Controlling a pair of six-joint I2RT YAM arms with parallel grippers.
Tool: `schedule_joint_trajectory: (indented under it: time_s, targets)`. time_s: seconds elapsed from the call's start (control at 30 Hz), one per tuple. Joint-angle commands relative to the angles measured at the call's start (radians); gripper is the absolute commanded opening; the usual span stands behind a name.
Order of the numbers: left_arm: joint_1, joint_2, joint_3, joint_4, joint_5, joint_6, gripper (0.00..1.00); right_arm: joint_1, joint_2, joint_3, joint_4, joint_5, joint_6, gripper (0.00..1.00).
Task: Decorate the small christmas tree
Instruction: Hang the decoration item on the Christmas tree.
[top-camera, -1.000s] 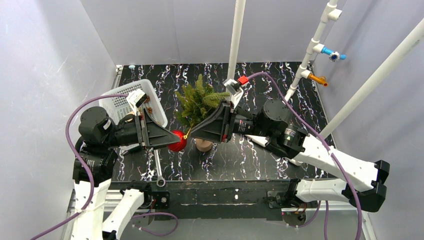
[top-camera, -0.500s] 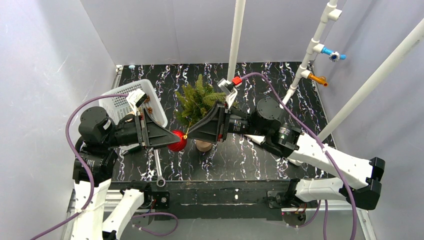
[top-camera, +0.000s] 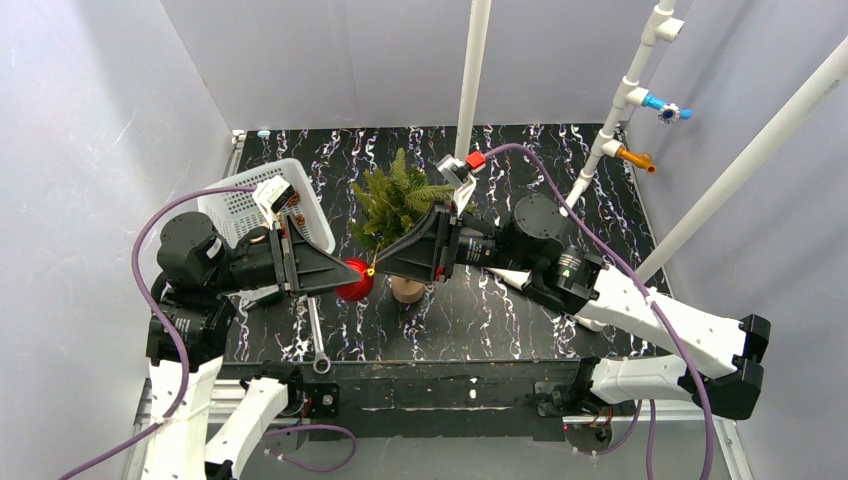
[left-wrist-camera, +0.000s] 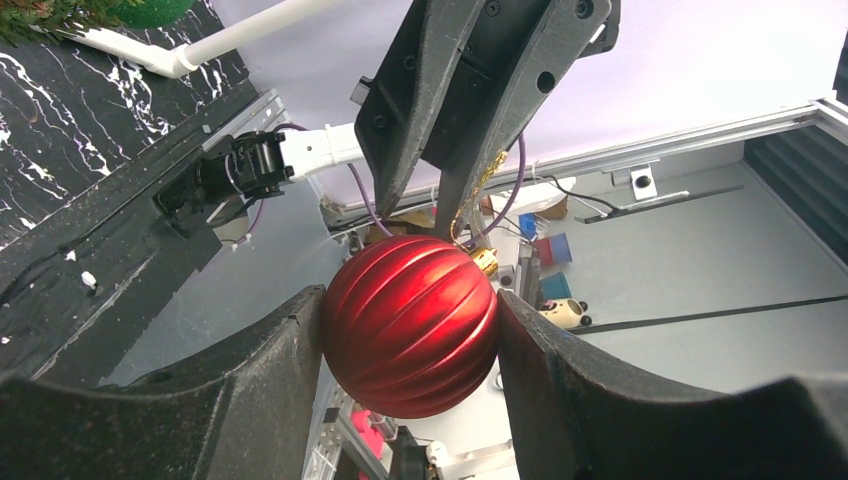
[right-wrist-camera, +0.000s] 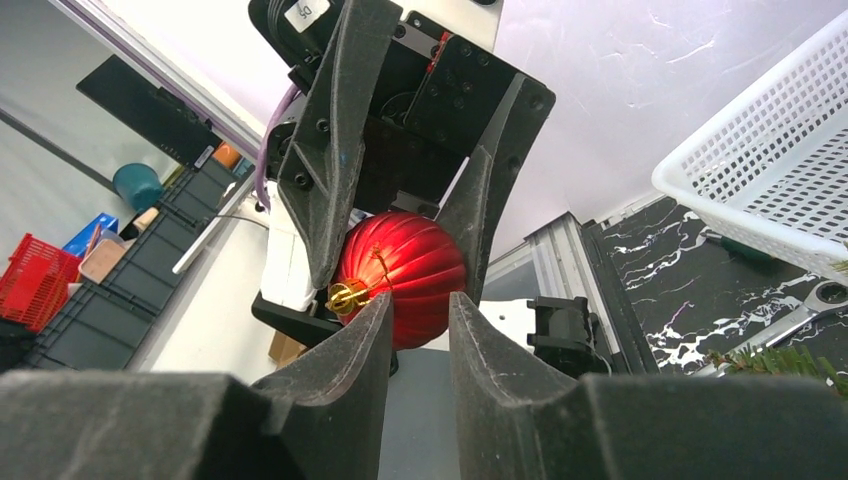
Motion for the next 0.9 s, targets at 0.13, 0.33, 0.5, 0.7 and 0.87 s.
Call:
schedule_joint_trajectory:
  time_s: [0.13,0.33,0.5,0.7,0.87]
  targets:
    - [-0.003,-0.001,-0.012,0.062,0.047,-0.007,0.0,-0.003,-0.012,0.068,0.032,0.0,-0.022,0.34]
    - [-0.002,-0.003,-0.014,0.062,0.048,-0.007,0.0,-0.003,-0.012,0.07,0.037,0.0,-0.022,0.31]
    - [-0.003,-0.005,-0.016,0.063,0.048,-0.007,0.0,-0.003,-0.004,0.08,0.036,-0.01,-0.021,0.28]
    - [-0.003,-0.003,-0.018,0.064,0.048,-0.008,0.0,-0.004,-0.004,0.084,0.035,-0.006,-0.026,0.26]
    - [-0.002,-0.004,-0.021,0.063,0.048,-0.008,0.0,-0.003,0.002,0.088,0.035,-0.009,-0.028,0.23]
